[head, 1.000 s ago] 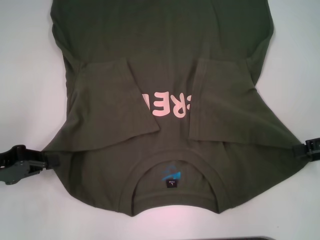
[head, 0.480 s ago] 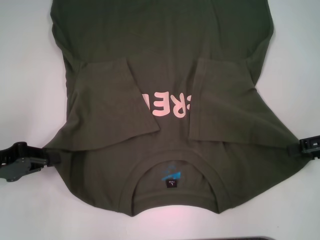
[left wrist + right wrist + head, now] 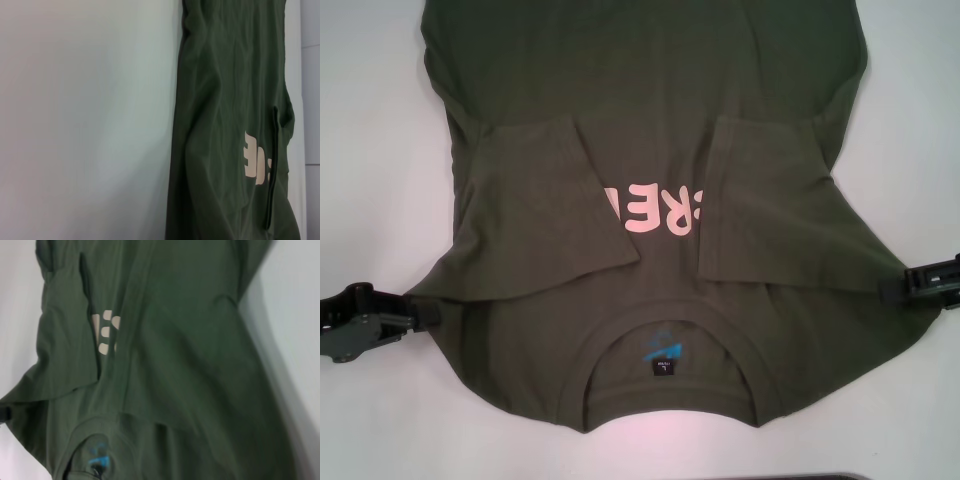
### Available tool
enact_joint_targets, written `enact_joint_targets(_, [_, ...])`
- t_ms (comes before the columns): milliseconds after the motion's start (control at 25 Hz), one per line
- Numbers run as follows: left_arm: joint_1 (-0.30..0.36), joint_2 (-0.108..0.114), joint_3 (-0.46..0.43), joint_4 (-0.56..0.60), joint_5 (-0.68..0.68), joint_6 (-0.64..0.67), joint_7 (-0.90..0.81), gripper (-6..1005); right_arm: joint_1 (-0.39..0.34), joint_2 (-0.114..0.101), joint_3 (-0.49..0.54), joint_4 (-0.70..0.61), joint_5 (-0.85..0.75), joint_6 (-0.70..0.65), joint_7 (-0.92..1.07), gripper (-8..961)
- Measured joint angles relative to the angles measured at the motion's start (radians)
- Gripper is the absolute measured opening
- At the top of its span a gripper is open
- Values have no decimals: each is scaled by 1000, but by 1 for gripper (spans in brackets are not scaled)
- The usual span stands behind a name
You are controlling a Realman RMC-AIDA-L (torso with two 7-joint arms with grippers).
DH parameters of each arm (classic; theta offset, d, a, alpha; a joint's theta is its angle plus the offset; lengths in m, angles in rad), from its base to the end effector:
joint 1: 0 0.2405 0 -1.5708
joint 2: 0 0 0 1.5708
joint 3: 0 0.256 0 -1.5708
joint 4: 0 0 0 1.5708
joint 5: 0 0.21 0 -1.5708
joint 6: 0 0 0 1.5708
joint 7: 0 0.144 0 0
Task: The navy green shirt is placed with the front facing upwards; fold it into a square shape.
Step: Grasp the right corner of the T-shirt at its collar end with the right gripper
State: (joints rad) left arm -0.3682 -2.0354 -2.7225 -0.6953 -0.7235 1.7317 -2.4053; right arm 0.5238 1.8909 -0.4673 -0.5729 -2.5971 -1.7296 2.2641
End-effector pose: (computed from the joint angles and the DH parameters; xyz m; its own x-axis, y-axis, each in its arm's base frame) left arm -0.3522 0.2445 0.0277 -0.1627 0.9559 0.2443 0.9680 0.1066 0.2273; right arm 0.3520 0.2789 0.0576 0.0966 -0.9908 -0.0947 -0.9946 -0.0998 0.0292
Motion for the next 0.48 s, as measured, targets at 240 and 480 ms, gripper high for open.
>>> enact_joint_targets(240, [0, 0, 0, 0, 0, 0, -1, 41, 2, 1, -5, 10, 17, 6, 3, 804])
enact_joint_targets(480, [-1, 0, -1, -2, -4, 0, -1, 41, 2, -6, -21, 3, 13, 1, 2, 760])
